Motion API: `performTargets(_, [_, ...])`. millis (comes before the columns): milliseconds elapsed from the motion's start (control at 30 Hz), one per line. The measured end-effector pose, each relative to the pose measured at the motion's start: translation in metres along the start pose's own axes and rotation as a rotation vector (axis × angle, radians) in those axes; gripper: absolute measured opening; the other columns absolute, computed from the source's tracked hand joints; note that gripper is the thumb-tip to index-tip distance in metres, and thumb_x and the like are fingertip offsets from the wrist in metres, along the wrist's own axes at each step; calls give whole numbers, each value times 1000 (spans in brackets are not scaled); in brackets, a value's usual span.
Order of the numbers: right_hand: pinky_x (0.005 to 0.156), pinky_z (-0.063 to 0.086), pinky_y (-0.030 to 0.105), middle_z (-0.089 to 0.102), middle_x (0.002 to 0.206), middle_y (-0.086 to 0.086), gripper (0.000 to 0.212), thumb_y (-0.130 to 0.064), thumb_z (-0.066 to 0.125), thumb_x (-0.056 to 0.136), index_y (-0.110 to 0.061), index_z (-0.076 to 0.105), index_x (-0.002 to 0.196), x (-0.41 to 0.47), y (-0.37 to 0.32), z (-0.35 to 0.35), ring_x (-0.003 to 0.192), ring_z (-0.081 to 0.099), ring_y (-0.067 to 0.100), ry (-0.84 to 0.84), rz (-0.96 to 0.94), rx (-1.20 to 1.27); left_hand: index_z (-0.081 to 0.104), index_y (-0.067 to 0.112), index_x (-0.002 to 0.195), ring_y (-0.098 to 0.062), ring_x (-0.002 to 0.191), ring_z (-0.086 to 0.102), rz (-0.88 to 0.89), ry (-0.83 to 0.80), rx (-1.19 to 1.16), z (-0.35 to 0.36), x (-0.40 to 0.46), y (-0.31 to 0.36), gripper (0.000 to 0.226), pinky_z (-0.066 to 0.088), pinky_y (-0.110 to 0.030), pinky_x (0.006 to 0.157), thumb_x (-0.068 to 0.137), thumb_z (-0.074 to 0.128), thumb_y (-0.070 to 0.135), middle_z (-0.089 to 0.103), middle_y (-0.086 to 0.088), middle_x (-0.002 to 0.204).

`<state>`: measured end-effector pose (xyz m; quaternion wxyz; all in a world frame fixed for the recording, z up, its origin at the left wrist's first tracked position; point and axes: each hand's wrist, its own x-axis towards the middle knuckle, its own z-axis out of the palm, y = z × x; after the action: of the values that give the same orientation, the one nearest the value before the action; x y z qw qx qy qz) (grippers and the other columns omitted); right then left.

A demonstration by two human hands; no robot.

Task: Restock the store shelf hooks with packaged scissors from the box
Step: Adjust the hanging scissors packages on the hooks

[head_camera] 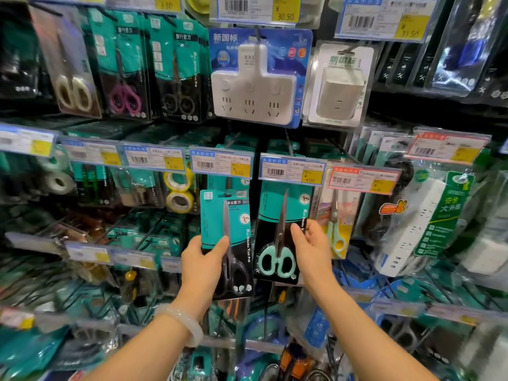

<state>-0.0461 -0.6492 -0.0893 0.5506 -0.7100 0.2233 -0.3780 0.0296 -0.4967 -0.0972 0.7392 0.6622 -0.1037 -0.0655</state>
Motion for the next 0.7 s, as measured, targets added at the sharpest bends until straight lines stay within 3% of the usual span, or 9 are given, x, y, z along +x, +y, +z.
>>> performTargets(133, [65, 39, 35, 48, 81, 28, 16, -17, 47, 95, -3, 49, 88, 2, -7, -4, 68, 43, 31, -22, -55, -60, 54, 21, 88, -2, 83, 56, 3, -4, 2, 1, 0, 0, 9, 45, -22, 66, 90, 60, 15, 58, 12, 89])
performTargets(200, [60, 32, 30, 41, 74, 15, 18, -16, 47, 95, -1, 48, 86, 6, -8, -3, 66, 36, 20, -1, -40, -72, 55, 18, 93, -1, 83, 56, -1, -8, 9, 3, 0, 0, 6, 45, -23, 70, 90, 60, 16, 58, 13, 89])
performTargets(400, [55, 33, 28, 48, 71, 4, 14, -15, 45, 95, -9, 50, 84, 34, -8, 10, 68, 46, 18, 58, 54, -162, 55, 18, 98, -5, 87, 59, -16, -20, 2, 7, -1, -1, 9, 46, -27, 75, 90, 60, 17, 61, 10, 93])
performTargets(500, [71, 39, 30, 60, 101, 13, 21, -18, 44, 97, -4, 54, 109, 41, -9, 13, 98, 56, 30, 56, 88, -273, 56, 18, 96, -7, 87, 59, -10, -21, 11, 10, -1, 0, 8, 46, -27, 74, 90, 61, 16, 61, 10, 92])
performTargets(600, [101, 34, 31, 46, 131, 13, 45, -22, 48, 96, -1, 39, 134, 21, -7, 11, 125, 41, 25, 60, -12, -418, 56, 20, 89, -9, 86, 60, -29, -42, 10, 14, 0, -2, 7, 46, -25, 71, 89, 61, 15, 62, 8, 91])
performTargets(700, [101, 37, 25, 46, 124, 2, 45, -22, 53, 93, -8, 39, 134, -8, -6, 6, 118, 46, 15, 45, -188, -359, 58, 18, 92, -16, 91, 63, -43, -69, 17, 23, 0, -8, 7, 49, -30, 76, 88, 63, 16, 67, 1, 97])
